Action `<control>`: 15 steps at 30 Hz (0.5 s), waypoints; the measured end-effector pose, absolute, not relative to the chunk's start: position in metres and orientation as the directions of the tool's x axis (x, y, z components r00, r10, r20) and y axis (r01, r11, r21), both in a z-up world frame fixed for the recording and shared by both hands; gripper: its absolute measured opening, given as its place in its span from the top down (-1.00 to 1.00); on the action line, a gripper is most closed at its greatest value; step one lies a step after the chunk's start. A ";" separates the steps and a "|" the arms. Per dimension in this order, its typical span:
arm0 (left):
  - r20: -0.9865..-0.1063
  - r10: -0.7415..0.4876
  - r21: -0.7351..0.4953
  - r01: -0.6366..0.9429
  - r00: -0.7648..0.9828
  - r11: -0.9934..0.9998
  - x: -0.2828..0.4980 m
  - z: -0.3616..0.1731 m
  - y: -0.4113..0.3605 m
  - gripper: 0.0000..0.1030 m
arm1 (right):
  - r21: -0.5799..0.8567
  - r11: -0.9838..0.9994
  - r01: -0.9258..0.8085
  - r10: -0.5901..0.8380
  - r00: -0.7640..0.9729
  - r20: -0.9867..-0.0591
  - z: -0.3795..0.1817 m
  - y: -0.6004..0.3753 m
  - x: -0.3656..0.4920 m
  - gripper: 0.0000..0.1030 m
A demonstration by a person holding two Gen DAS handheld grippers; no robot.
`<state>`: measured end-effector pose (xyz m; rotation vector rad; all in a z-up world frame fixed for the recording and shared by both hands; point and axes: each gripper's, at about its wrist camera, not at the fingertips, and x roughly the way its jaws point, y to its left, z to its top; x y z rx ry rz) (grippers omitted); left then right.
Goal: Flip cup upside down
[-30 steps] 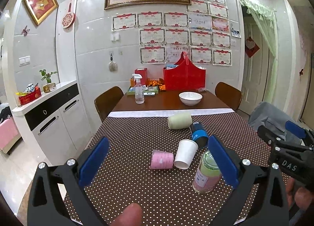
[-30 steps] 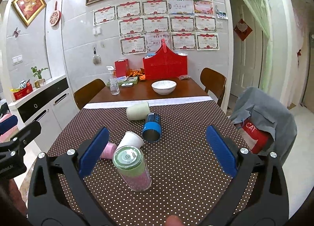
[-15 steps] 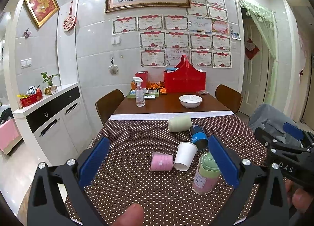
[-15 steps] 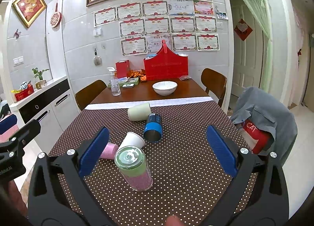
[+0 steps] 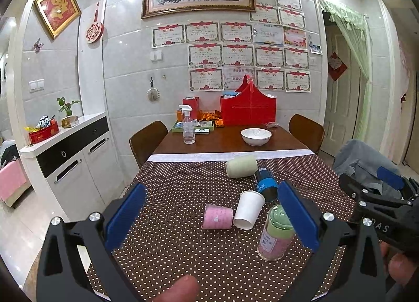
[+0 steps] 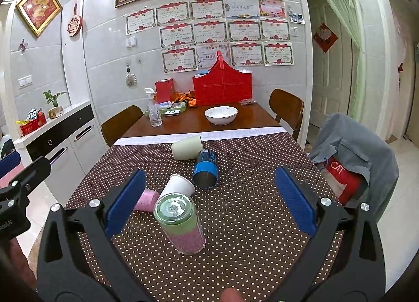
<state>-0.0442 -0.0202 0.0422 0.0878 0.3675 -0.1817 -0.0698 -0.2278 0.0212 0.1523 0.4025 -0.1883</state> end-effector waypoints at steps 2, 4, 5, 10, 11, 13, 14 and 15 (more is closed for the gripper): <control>-0.365 -0.163 0.052 0.194 0.917 0.980 -0.044 0.043 -0.019 -0.93 | 0.112 0.971 0.212 -0.150 0.903 -0.403 0.021 -0.228 -0.070 -0.88; -0.365 -0.164 0.050 0.195 0.917 0.980 -0.043 0.044 -0.019 -0.93 | 0.112 0.971 0.212 -0.151 0.902 -0.403 0.020 -0.228 -0.069 -0.89; -0.365 -0.162 0.052 0.194 0.917 0.980 -0.044 0.044 -0.019 -0.93 | 0.112 0.971 0.212 -0.150 0.902 -0.404 0.020 -0.228 -0.069 -0.89; -0.367 -0.162 0.044 0.190 0.916 0.981 -0.042 0.044 -0.020 -0.93 | 0.116 0.970 0.214 -0.150 0.900 -0.408 0.016 -0.229 -0.069 -0.88; -0.364 -0.162 0.042 0.191 0.917 0.981 -0.042 0.044 -0.019 -0.93 | 0.117 0.970 0.214 -0.150 0.900 -0.409 0.015 -0.229 -0.069 -0.88; -0.357 -0.170 0.035 0.195 0.918 0.980 -0.043 0.045 -0.019 -0.93 | 0.118 0.970 0.213 -0.148 0.900 -0.409 0.015 -0.229 -0.069 -0.88; -0.356 -0.172 0.034 0.197 0.919 0.980 -0.043 0.044 -0.019 -0.93 | 0.118 0.970 0.213 -0.148 0.901 -0.408 0.015 -0.229 -0.069 -0.89; -0.356 -0.172 0.037 0.198 0.919 0.979 -0.043 0.044 -0.019 -0.93 | 0.118 0.970 0.213 -0.148 0.901 -0.408 0.015 -0.229 -0.069 -0.88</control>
